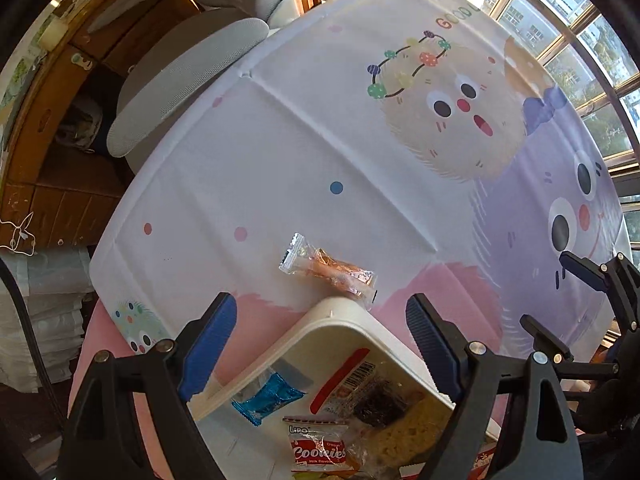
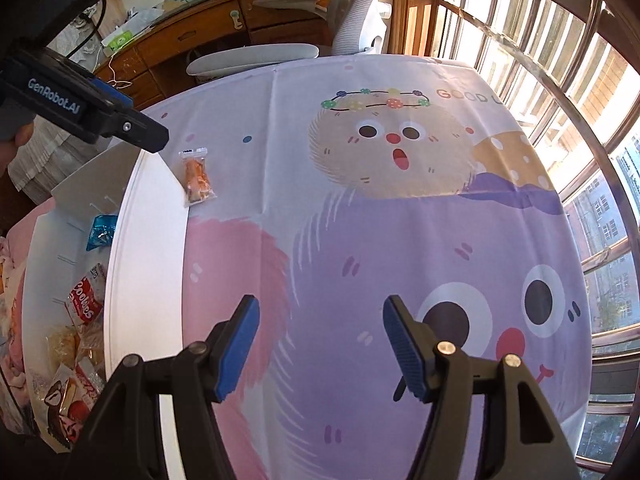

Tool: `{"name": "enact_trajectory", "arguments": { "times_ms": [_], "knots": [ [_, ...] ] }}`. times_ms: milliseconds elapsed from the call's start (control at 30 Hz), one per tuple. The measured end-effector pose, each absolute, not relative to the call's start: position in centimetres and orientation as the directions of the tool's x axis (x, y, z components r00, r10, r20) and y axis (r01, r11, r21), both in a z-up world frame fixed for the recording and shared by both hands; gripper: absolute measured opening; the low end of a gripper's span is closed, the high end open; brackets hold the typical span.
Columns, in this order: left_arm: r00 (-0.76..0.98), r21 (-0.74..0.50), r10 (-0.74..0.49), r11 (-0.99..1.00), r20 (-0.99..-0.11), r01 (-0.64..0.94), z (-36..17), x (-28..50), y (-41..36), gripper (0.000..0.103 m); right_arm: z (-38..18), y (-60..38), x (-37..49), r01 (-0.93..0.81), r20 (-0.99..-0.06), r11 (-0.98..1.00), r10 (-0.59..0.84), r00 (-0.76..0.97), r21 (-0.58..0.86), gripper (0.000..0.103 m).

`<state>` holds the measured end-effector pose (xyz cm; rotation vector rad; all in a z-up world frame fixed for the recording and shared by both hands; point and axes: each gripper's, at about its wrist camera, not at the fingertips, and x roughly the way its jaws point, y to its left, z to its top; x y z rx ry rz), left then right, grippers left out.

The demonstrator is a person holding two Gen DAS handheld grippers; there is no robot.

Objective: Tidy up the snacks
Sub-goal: 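Move the left gripper toward the small orange stick pack on the table, then grasp the small orange stick pack with the left gripper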

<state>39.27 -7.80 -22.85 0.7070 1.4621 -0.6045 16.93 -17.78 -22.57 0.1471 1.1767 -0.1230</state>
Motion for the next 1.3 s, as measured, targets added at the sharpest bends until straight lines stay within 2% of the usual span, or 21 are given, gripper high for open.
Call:
{"name": "enact_trajectory", "arguments": {
  "times_ms": [333, 600, 867, 967, 1100, 1233, 1300],
  "knots": [
    [-0.055, 0.071, 0.181, 0.621, -0.982, 0.78, -28.0, 40.1, -9.1, 0.086, -23.7, -16.8, 17.2, 0.163, -0.931, 0.983, 0.015, 0.364, 0.08, 0.065],
    [-0.047, 0.102, 0.217, 0.627, -0.975, 0.772, -29.6, 40.4, -9.4, 0.086, -24.0, -17.4, 17.3, 0.181, -0.933, 0.98, 0.015, 0.36, 0.086, 0.065],
    [-0.057, 0.09, 0.203, 0.648, -0.978, 0.756, -30.5, 41.0, -9.1, 0.079, -24.4, -18.0, 17.1, 0.196, -0.934, 0.976, 0.022, 0.356, 0.098, 0.065],
    [-0.064, 0.075, 0.186, 0.653, -0.98, 0.753, -30.7, 41.2, -8.9, 0.071, -24.5, -18.2, 17.0, 0.2, -0.934, 0.975, 0.023, 0.356, 0.1, 0.065],
    [-0.073, 0.062, 0.172, 0.67, -0.982, 0.74, -31.1, 41.4, -8.8, 0.067, -24.7, -18.5, 16.9, 0.208, -0.935, 0.972, 0.025, 0.355, 0.105, 0.065],
    [-0.091, 0.032, 0.14, 0.692, -0.986, 0.721, -31.2, 41.7, -8.9, 0.047, -24.8, -18.8, 16.7, 0.214, -0.936, 0.971, 0.025, 0.352, 0.107, 0.065],
    [-0.093, 0.026, 0.132, 0.701, -0.987, 0.713, -31.2, 41.7, -8.9, 0.041, -24.8, -18.9, 16.7, 0.218, -0.937, 0.97, 0.026, 0.349, 0.108, 0.065]
  ]
}}
